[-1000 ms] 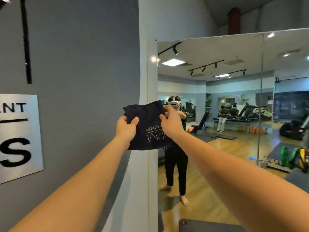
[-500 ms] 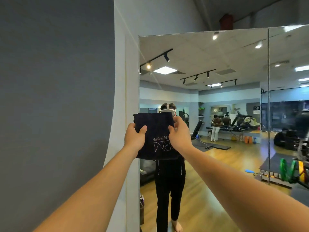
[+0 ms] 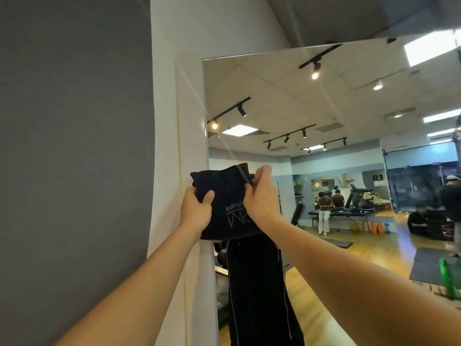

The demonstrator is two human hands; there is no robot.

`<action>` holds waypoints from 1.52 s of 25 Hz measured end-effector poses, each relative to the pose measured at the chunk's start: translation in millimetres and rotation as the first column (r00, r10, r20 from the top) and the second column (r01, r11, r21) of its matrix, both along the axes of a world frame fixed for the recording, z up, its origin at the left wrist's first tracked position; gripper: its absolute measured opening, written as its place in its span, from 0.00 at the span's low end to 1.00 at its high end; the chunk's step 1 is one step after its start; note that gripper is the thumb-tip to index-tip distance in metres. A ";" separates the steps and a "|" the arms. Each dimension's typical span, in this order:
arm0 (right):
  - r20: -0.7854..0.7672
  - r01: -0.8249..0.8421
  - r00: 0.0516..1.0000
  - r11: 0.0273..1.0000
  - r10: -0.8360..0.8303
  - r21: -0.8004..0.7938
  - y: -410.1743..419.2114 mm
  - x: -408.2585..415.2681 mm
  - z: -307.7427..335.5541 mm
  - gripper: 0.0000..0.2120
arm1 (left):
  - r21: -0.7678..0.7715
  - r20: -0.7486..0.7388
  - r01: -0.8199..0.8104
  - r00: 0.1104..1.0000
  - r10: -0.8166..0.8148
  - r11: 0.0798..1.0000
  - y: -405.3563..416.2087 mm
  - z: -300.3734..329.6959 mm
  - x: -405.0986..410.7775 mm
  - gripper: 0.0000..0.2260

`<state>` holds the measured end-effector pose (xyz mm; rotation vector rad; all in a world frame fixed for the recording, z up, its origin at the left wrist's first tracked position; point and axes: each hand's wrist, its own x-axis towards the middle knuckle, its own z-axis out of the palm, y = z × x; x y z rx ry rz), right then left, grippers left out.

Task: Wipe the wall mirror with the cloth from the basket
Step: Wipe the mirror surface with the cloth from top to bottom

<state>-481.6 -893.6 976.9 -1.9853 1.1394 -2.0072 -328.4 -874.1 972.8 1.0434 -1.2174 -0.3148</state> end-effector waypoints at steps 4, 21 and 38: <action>-0.184 0.237 0.944 0.951 -0.274 -0.199 -34.1 -1.0 4.8 0.10 | -0.216 0.067 -0.151 0.983 0.169 0.965 -30.9 3.4 -4.4 0.18; -0.443 0.325 0.672 0.774 -0.593 -0.543 -69.9 15.5 -15.2 0.33 | -0.753 0.260 -0.248 0.739 0.621 0.610 -57.4 -1.4 8.0 0.23; -0.374 0.264 0.750 0.765 -0.546 -0.588 -86.6 17.0 -18.8 0.21 | -0.769 0.487 -0.183 0.453 0.747 0.612 -60.9 -39.4 12.7 0.16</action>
